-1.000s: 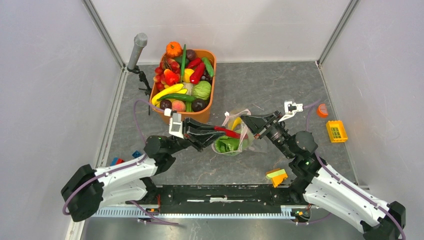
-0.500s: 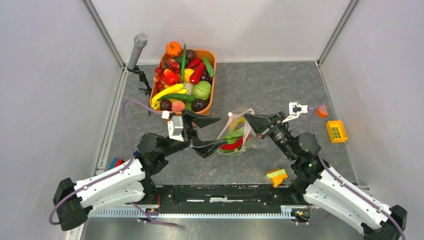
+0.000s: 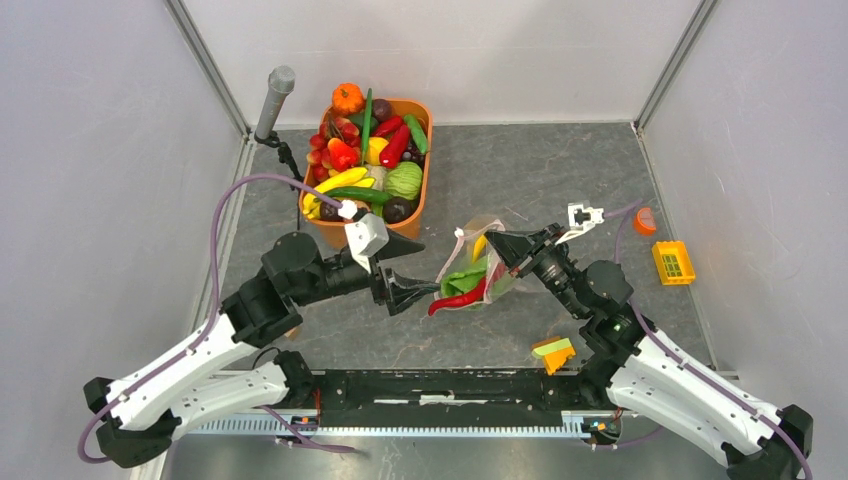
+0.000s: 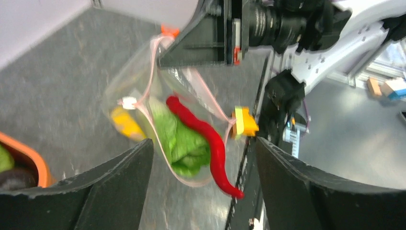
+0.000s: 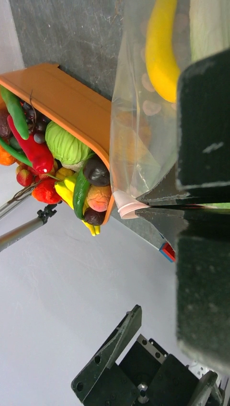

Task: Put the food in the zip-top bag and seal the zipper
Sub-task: Place the fake vegetable in the zipper food storage bag.

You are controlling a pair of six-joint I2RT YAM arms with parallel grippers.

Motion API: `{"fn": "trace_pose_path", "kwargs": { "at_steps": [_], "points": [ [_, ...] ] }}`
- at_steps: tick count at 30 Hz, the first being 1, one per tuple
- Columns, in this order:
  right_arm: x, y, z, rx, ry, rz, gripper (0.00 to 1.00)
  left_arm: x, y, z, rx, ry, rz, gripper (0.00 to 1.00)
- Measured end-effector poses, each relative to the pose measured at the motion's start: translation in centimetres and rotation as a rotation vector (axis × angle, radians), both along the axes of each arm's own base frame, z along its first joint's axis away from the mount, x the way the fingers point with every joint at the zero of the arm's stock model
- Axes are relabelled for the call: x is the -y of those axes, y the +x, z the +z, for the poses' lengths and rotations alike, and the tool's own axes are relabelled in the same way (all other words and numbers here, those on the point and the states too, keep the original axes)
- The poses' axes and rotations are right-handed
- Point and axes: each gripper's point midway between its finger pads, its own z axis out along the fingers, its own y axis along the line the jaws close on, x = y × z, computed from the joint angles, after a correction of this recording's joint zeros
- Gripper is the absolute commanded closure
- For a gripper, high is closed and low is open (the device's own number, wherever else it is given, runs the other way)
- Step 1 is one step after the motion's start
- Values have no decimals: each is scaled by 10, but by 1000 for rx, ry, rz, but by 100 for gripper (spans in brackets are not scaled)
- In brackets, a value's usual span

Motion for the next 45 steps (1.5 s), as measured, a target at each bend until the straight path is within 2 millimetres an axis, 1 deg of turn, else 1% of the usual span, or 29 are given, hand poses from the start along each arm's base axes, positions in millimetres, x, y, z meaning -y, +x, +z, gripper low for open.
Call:
{"fn": "trace_pose_path", "kwargs": {
  "at_steps": [3,5,8,10,12,15,19,25,27,29,30,34,36,38,39,41,44,45],
  "points": [
    [0,1,-2,-4,-13,-2,99,0,-2,-15,-83,113,-6,25],
    [-1,2,-5,-12,-31,-3,99,2,-2,-32,-147,194,-14,31],
    [-2,4,-6,-16,-43,-4,99,4,-2,-69,-254,325,-18,35],
    [-2,4,-7,-17,-48,-5,99,3,-4,-93,-324,409,-18,35],
    [-2,4,-8,-19,-52,-5,99,1,-9,-108,-375,462,-18,35],
    [-2,4,-8,-19,-54,-6,99,-2,-13,-113,-405,481,-16,37],
    [-2,4,-8,-19,-54,-6,99,0,-18,-112,-434,479,-33,33],
    [-2,4,-8,-19,-54,-8,99,7,-28,-113,-507,473,-70,33],
    [-2,4,-8,-19,-54,-9,99,11,-31,-115,-529,477,-80,35],
    [-2,5,-9,-20,-55,-9,99,14,-33,-117,-546,479,-89,42],
    [-2,5,-9,-21,-56,-9,99,15,-34,-117,-555,479,-92,47],
    [-3,6,-12,-27,-62,-8,99,20,-34,-123,-595,491,-85,71],
    [-3,6,-12,-27,-62,-8,99,22,-34,-129,-616,505,-80,75],
    [-3,6,-12,-28,-62,-9,100,23,-33,-133,-627,516,-69,82],
    [-3,6,-12,-28,-63,-8,100,23,-32,-134,-628,519,-61,84],
    [-3,6,-12,-28,-63,-8,100,23,-31,-134,-630,518,-48,91],
    [-3,6,-12,-28,-63,-8,100,25,-27,-134,-628,514,-29,97],
    [-4,6,-12,-28,-63,-6,100,26,-25,-134,-631,512,-21,98]
  ]
}}
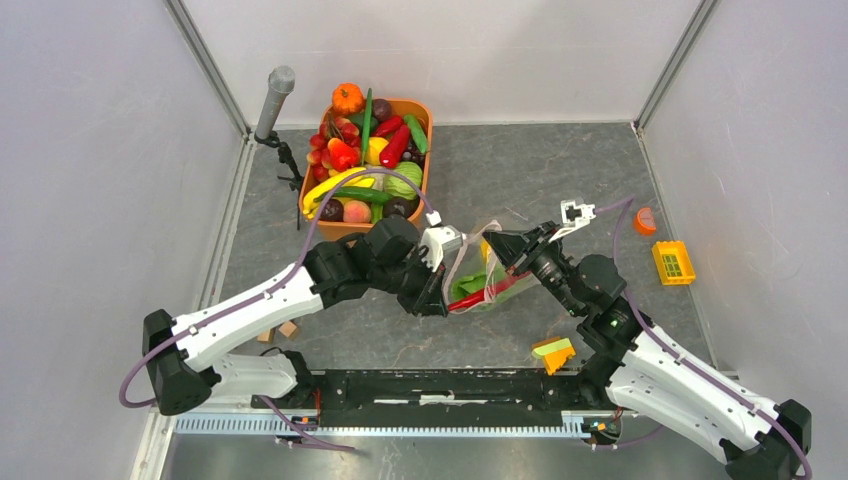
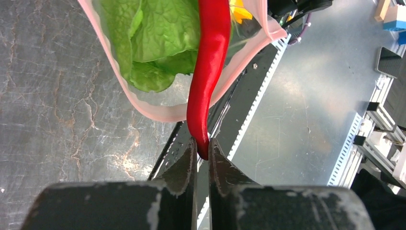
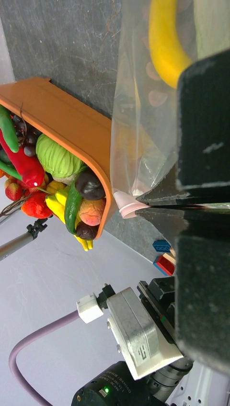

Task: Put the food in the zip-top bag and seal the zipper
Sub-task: Place the fake vegetable in the zipper food storage bag.

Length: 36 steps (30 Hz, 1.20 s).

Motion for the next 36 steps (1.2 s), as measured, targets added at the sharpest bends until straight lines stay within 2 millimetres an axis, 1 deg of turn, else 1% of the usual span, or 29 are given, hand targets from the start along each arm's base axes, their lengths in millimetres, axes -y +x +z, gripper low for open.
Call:
{"fn": "trace_pose_path", "kwargs": {
  "at_steps": [4,6,12,15,17,22,25,27,32,35,36],
  "points": [
    [-2,-2,-1,8,-11,16,100,4,9,-4,3,17,48,98],
    [-4,-4,-2,14,-26,37,100,6,17,-3,15,30,79,98],
    [-12,-11,-9,26,-73,100,100,18,38,20,74,22,133,98],
    [-14,-13,-10,36,-86,117,100,22,43,25,83,21,141,98],
    [-15,-14,-10,41,-90,126,100,26,45,23,82,30,142,98],
    [-16,-16,-10,47,-95,133,100,31,49,7,80,113,155,98],
    [-16,-16,-10,48,-94,133,100,32,51,0,91,157,165,98],
    [-15,-16,-11,51,-90,132,100,34,50,1,104,170,166,98],
    [-14,-17,-13,53,-63,128,100,47,49,6,135,154,155,98],
    [-12,-17,-14,49,-44,116,100,55,52,4,140,139,155,98],
    [-11,-17,-15,48,-37,110,100,58,53,4,143,133,156,96]
  ]
}}
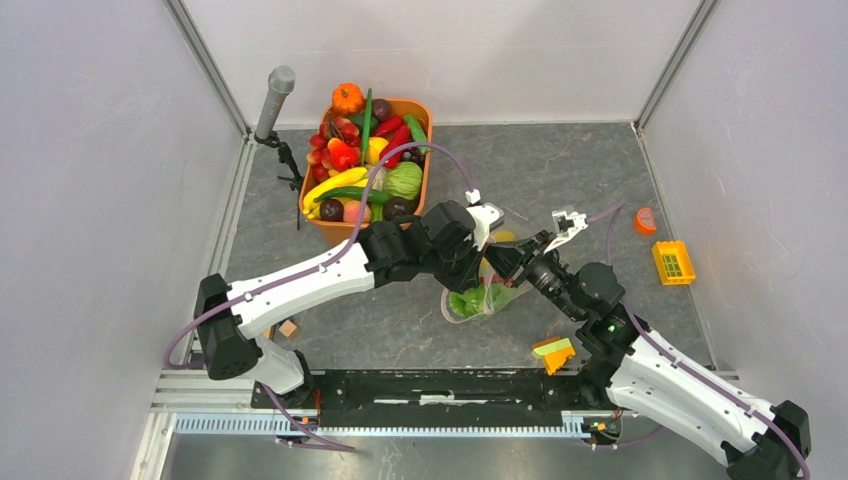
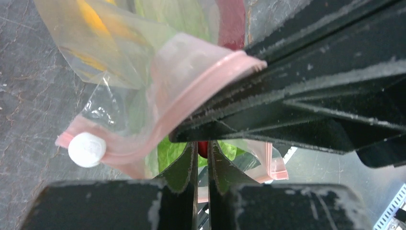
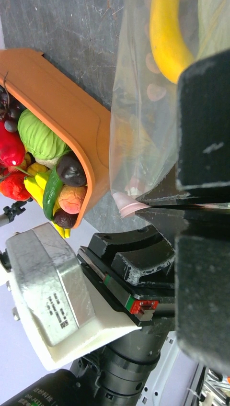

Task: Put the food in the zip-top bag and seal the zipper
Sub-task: Place the fake vegetable in the zipper food storage bag, then pick up the fake vegetable from the bin.

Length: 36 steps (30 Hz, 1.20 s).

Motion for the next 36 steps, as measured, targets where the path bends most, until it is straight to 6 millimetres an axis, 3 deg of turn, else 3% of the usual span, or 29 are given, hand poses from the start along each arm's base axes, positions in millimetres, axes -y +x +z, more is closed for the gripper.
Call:
{"fn": "trace_pose_path", "kwargs": {
  "at_steps": [2,4,7,9,14,16,22,26,33,36],
  "points": [
    [3,0,-1,-3,19,-14,100,7,3,-1,3,-13,3,81],
    [8,0,-3,-7,33,-32,100,12,5,-4,2,-23,3,76],
    [15,1,-3,-11,51,-66,100,19,5,-7,-6,-43,0,47],
    [19,3,-1,-13,61,-90,99,20,5,-7,-12,-55,1,35],
    [30,9,-4,-30,63,-160,99,5,2,0,21,-77,21,17],
    [32,11,-7,-41,58,-180,99,-6,1,17,58,-112,34,1],
    [35,16,-20,-69,31,-211,98,-54,14,87,268,-235,155,0],
    [36,17,-24,-76,23,-216,98,-100,40,110,417,-227,289,0],
    [36,17,-25,-76,20,-215,98,-189,122,90,480,-39,530,0],
    [35,17,-26,-77,18,-214,98,-206,139,77,480,38,507,0]
  ]
}}
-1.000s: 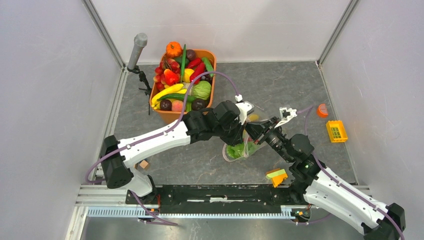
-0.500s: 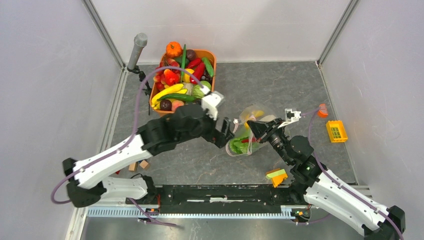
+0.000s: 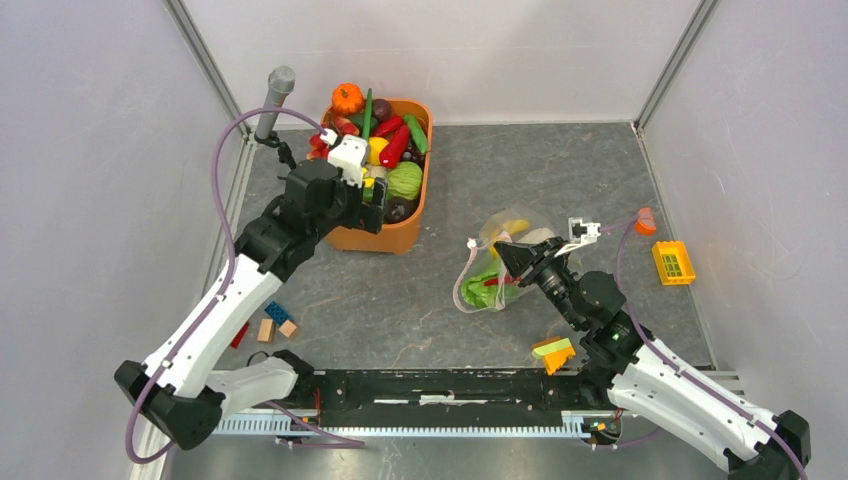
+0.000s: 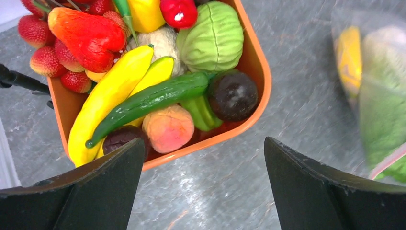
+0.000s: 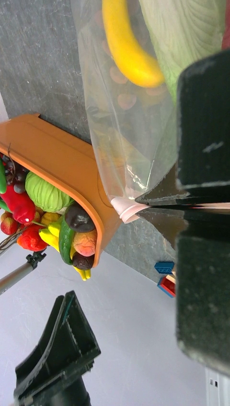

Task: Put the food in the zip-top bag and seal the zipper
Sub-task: Pick up the fake vegetable from the bin.

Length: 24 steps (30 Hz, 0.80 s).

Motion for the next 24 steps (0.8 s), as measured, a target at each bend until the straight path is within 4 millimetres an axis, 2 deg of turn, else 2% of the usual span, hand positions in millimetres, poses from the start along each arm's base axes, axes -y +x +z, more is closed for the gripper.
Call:
{"fn": "trace_pose_path", "kwargs": {
  "at_steps": [5,10,16,20,24],
  "points": [
    [-2,0,-2,-5,-7,6,98,-14,24,-13,-79,104,-85,0],
    [-2,-1,-3,-2,-12,13,98,-40,52,-30,-159,181,-158,1],
    [-1,-1,-2,7,-23,12,97,-48,67,-52,-231,218,-276,4],
    [0,-1,-2,14,-31,9,97,-51,75,-54,-236,238,-325,9],
    [1,-1,-3,15,-38,5,97,-52,72,-56,-259,269,-381,15]
  ]
}}
